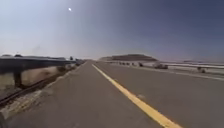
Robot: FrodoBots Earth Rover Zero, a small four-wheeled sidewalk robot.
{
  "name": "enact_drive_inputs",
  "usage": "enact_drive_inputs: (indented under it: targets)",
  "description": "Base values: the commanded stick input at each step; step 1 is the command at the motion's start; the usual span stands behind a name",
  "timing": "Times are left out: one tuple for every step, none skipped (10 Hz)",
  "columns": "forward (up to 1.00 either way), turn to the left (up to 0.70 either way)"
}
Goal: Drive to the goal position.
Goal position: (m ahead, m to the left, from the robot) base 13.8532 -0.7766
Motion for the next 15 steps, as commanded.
enact_drive_inputs:
  targets:
    - [0.50, 0.00]
    - [0.50, 0.00]
    - [0.50, 0.00]
    - [0.50, 0.00]
    - [0.50, 0.00]
    - [0.50, 0.00]
    - [0.50, 0.00]
    - [0.50, 0.13]
    - [0.50, 0.25]
    - [0.50, 0.38]
    - [0.50, 0.00]
    - [0.50, 0.00]
    - [0.50, 0.00]
    - [0.50, 0.00]
    - [0.50, 0.00]
